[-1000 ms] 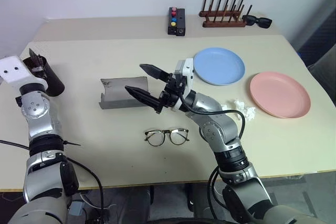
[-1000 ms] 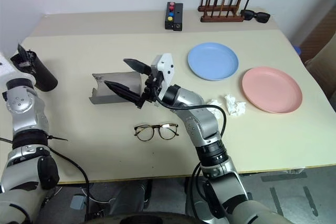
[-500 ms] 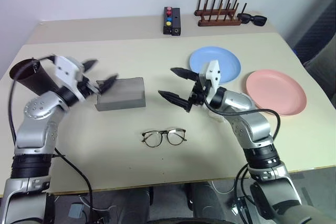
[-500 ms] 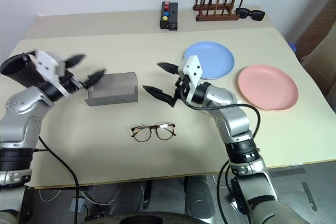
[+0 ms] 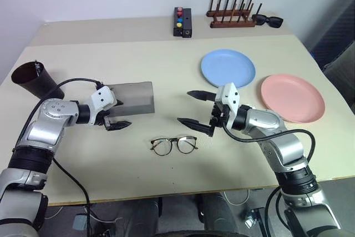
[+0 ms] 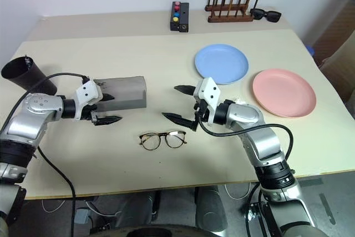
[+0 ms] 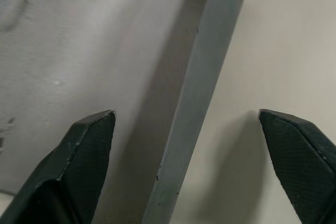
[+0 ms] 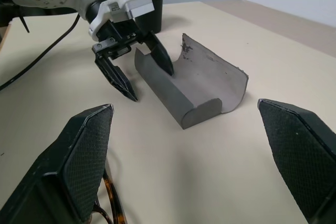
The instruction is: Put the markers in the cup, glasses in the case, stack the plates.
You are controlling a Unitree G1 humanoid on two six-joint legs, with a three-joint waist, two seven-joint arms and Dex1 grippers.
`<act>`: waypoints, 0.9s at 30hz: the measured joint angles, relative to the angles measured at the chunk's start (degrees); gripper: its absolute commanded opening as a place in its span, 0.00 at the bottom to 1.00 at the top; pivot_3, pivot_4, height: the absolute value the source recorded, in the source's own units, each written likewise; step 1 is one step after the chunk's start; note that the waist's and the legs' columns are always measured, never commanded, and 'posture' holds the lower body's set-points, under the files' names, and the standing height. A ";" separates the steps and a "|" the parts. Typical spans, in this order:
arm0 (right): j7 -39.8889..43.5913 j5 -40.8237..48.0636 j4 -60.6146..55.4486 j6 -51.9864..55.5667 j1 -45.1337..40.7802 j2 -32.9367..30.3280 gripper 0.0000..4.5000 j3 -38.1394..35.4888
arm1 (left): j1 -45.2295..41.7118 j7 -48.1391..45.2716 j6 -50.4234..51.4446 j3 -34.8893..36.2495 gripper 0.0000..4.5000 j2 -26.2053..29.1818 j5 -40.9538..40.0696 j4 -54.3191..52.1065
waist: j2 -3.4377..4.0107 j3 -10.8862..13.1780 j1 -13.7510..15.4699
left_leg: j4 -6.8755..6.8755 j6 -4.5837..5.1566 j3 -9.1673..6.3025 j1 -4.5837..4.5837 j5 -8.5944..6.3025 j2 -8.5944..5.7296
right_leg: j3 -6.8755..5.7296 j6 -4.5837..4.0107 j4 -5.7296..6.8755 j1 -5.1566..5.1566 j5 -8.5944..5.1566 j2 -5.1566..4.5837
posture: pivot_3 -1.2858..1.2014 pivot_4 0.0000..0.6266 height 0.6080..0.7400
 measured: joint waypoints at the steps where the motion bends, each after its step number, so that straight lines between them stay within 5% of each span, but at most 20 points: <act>1: -0.20 -0.01 -0.24 0.10 0.34 -0.02 1.00 -0.01 | -0.38 -0.61 -0.52 -0.07 0.56 -0.25 0.23 0.76 | 0.00 0.00 0.00 | 0.01 0.00 0.00 0.00 0.00 0.00 | 0.00 0.00 0.00 0.00 0.00 0.00 | 0.52 0.24 0.95; 6: -1.16 -0.02 -0.99 0.36 1.07 -0.24 1.00 -0.09 | -1.66 -2.24 -2.25 0.01 0.01 -1.23 1.14 2.48 | 0.00 0.00 0.05 | 0.02 0.00 0.00 0.00 0.00 0.00 | 0.00 0.01 0.02 0.01 0.00 -0.01 | 0.52 0.24 0.95; 27: -1.63 0.02 -1.60 0.60 1.48 -0.51 1.00 -0.10 | -0.40 -9.48 -2.89 -3.35 0.01 -6.09 1.86 -7.89 | -0.01 -0.01 0.06 | 0.08 0.02 0.01 0.00 -0.01 0.00 | 0.00 0.01 0.06 0.03 0.00 -0.02 | 0.52 0.24 0.95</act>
